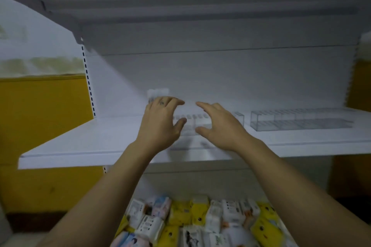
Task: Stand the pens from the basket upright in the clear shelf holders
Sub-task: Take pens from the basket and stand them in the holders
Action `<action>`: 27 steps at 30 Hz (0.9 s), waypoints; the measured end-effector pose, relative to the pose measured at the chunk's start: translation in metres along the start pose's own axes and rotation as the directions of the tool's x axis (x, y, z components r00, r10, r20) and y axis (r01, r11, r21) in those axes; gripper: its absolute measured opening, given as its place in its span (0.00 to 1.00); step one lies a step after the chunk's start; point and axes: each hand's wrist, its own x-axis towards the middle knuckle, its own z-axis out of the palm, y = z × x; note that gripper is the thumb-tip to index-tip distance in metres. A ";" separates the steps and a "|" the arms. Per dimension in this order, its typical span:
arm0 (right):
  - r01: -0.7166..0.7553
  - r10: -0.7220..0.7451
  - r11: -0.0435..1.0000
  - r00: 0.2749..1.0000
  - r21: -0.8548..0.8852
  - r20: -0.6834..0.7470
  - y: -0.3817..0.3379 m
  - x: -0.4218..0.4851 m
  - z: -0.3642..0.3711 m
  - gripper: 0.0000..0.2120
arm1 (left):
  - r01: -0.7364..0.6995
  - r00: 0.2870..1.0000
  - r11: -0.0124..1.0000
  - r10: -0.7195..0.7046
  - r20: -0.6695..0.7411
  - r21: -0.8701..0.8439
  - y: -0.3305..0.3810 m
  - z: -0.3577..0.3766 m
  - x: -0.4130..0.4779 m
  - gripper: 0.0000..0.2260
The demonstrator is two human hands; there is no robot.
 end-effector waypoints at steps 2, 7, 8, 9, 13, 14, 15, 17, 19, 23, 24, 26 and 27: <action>-0.024 0.023 0.999 1.000 -0.024 -0.019 0.011 -0.026 -0.004 0.30 | -0.036 0.999 0.999 0.036 0.017 -0.026 0.019 0.012 -0.018 0.17; -0.125 0.125 0.992 0.991 -0.011 -0.041 0.046 -0.093 0.004 0.18 | -0.118 0.990 0.987 0.125 0.060 -0.104 0.065 0.048 -0.068 0.14; -0.138 0.137 0.990 0.990 -0.012 -0.033 0.054 -0.107 0.008 0.19 | -0.121 0.988 0.985 0.132 0.086 -0.119 0.071 0.058 -0.079 0.14; -0.152 0.152 0.988 0.988 -0.021 -0.018 0.063 -0.120 0.013 0.20 | -0.123 0.984 0.983 0.138 0.112 -0.133 0.078 0.068 -0.091 0.14; -0.251 0.259 0.960 0.964 -0.121 0.056 0.095 -0.170 0.038 0.24 | -0.084 0.941 0.982 0.134 0.310 -0.168 0.102 0.106 -0.138 0.16; -0.287 0.301 0.947 0.950 -0.144 0.085 0.102 -0.181 0.046 0.25 | -0.058 0.917 0.982 0.124 0.378 -0.182 0.106 0.118 -0.150 0.18; -0.321 0.340 0.934 0.933 -0.158 0.116 0.110 -0.193 0.054 0.25 | -0.033 0.891 0.982 0.112 0.440 -0.185 0.109 0.130 -0.161 0.19; -0.364 0.392 0.915 0.903 -0.171 0.177 0.126 -0.215 0.073 0.26 | 0.009 0.842 0.984 0.089 0.531 -0.179 0.115 0.152 -0.184 0.20; -0.399 0.435 0.898 0.868 -0.184 0.240 0.144 -0.236 0.094 0.28 | 0.046 0.783 0.987 0.059 0.619 -0.153 0.120 0.175 -0.205 0.22; -0.451 0.504 0.864 0.788 -0.226 0.354 0.175 -0.274 0.136 0.30 | 0.113 0.667 0.985 0.020 0.744 -0.128 0.128 0.212 -0.246 0.25; -0.477 0.524 0.851 0.759 -0.219 0.386 0.182 -0.284 0.147 0.30 | 0.136 0.636 0.983 0.011 0.772 -0.127 0.130 0.221 -0.256 0.25; -0.532 0.562 0.822 0.692 -0.206 0.454 0.194 -0.308 0.169 0.29 | 0.184 0.561 0.974 0.004 0.828 -0.130 0.135 0.237 -0.276 0.25; -0.561 0.579 0.803 0.657 -0.201 0.482 0.199 -0.321 0.179 0.29 | 0.215 0.510 0.969 -0.003 0.860 -0.124 0.137 0.245 -0.287 0.25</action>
